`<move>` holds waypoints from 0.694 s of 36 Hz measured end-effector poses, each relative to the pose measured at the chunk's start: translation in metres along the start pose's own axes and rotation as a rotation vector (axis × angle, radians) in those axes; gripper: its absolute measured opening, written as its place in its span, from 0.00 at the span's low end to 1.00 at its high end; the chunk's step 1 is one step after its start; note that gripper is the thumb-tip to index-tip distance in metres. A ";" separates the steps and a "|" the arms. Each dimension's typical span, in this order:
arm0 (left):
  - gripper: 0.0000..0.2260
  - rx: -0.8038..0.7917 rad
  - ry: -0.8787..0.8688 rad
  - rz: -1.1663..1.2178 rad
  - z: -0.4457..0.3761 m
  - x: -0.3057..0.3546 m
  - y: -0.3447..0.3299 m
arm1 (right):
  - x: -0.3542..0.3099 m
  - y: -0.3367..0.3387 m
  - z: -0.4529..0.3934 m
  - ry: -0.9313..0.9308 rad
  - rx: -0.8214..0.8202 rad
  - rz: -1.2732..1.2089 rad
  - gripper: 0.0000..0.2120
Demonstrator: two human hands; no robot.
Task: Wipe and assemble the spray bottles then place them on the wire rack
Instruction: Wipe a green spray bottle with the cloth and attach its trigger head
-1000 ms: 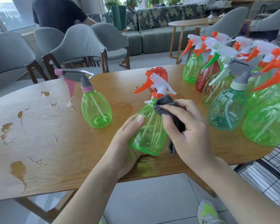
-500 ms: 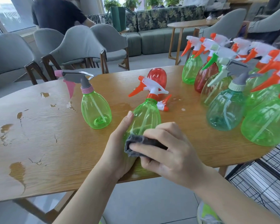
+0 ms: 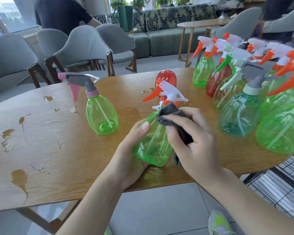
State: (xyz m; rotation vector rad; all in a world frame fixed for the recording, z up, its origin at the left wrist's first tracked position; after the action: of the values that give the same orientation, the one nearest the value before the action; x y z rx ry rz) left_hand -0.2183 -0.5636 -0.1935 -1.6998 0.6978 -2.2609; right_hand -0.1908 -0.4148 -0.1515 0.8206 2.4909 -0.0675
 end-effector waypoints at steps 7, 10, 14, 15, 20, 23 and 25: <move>0.30 0.013 -0.089 -0.031 0.000 0.004 -0.004 | 0.005 0.005 -0.006 -0.039 0.008 0.040 0.10; 0.29 0.041 -0.109 -0.004 0.000 0.003 -0.002 | -0.009 0.002 0.002 0.112 -0.031 0.047 0.09; 0.20 0.003 -0.064 0.033 0.000 -0.001 -0.003 | -0.028 -0.008 0.020 0.338 -0.107 0.043 0.08; 0.21 -0.038 -0.032 0.064 0.002 -0.001 -0.006 | -0.030 -0.011 0.025 0.382 -0.131 0.048 0.08; 0.22 -0.066 0.065 0.109 0.003 -0.001 -0.002 | -0.030 -0.014 0.029 0.469 -0.166 0.070 0.09; 0.23 -0.084 0.052 0.092 0.003 0.001 -0.004 | -0.027 -0.011 0.021 0.457 -0.139 0.085 0.09; 0.23 -0.102 0.020 0.076 0.003 0.002 -0.006 | -0.022 -0.007 0.015 0.404 -0.095 0.088 0.08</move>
State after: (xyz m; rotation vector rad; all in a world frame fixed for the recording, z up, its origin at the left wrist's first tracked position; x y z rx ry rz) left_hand -0.2156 -0.5599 -0.1877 -1.6664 0.8817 -2.2289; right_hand -0.1726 -0.4356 -0.1541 0.9813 2.7985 0.2711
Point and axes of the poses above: each hand's wrist, its own z-axis away from the middle knuckle, its own y-axis out of the back of the hand, x = y × z, the point moved 5 cm from there along -z, towards the middle knuckle, and after that the axes turned 11 degrees about x, right-handed, at the moved point
